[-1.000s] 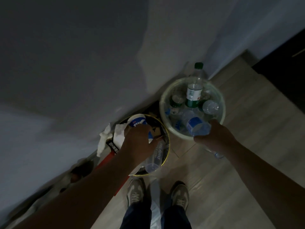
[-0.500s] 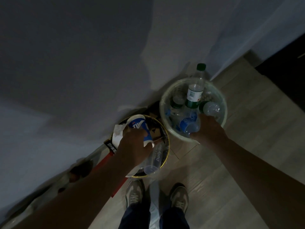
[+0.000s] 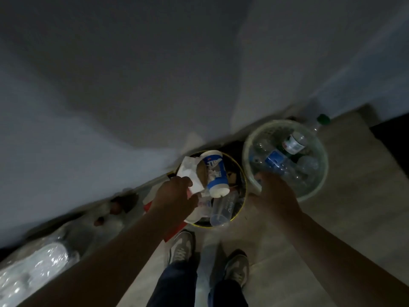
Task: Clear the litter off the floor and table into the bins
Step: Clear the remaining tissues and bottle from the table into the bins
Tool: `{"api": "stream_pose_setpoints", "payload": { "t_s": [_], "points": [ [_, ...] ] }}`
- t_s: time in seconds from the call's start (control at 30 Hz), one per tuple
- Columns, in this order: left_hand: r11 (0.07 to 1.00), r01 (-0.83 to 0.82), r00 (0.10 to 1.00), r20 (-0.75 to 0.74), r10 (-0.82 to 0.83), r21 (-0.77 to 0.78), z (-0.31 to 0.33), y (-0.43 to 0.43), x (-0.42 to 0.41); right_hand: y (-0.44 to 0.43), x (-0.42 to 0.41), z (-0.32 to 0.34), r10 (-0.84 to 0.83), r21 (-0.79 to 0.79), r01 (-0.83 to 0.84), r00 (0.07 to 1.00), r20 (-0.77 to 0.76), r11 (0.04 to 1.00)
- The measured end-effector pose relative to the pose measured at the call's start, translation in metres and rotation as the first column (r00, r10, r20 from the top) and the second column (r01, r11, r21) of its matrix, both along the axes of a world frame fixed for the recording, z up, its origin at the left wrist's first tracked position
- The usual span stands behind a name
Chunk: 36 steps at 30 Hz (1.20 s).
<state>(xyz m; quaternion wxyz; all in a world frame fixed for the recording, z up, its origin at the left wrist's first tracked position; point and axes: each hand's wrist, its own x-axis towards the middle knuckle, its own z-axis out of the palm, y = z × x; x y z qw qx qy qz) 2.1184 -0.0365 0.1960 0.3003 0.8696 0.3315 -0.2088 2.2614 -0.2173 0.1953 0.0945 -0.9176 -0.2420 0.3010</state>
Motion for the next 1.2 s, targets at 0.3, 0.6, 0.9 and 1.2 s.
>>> {"api": "stream_pose_setpoints", "payload": {
  "t_s": [0.3, 0.6, 0.9, 1.2],
  "points": [
    [0.942, -0.327, 0.945, 0.031, 0.325, 0.073, 0.011, 0.044, -0.132, 0.084, -0.104, 0.019, 0.298, 0.059, -0.296, 0.953, -0.044, 0.953],
    [0.886, -0.457, 0.889, 0.003, 0.458, 0.076, -0.039, 0.075, -0.281, 0.156, -0.253, -0.035, 0.442, 0.055, -0.439, 0.888, -0.126, 0.897],
    [0.875, -0.483, 0.875, -0.032, 0.483, -0.027, -0.123, 0.063, -0.370, 0.163, -0.320, -0.139, 0.390, -0.117, -0.415, 0.901, -0.190, 0.902],
    [0.872, -0.483, 0.875, -0.096, 0.475, -0.082, -0.237, 0.033, -0.371, 0.126, -0.305, -0.257, 0.349, -0.182, -0.367, 0.929, -0.124, 0.912]
  ]
}}
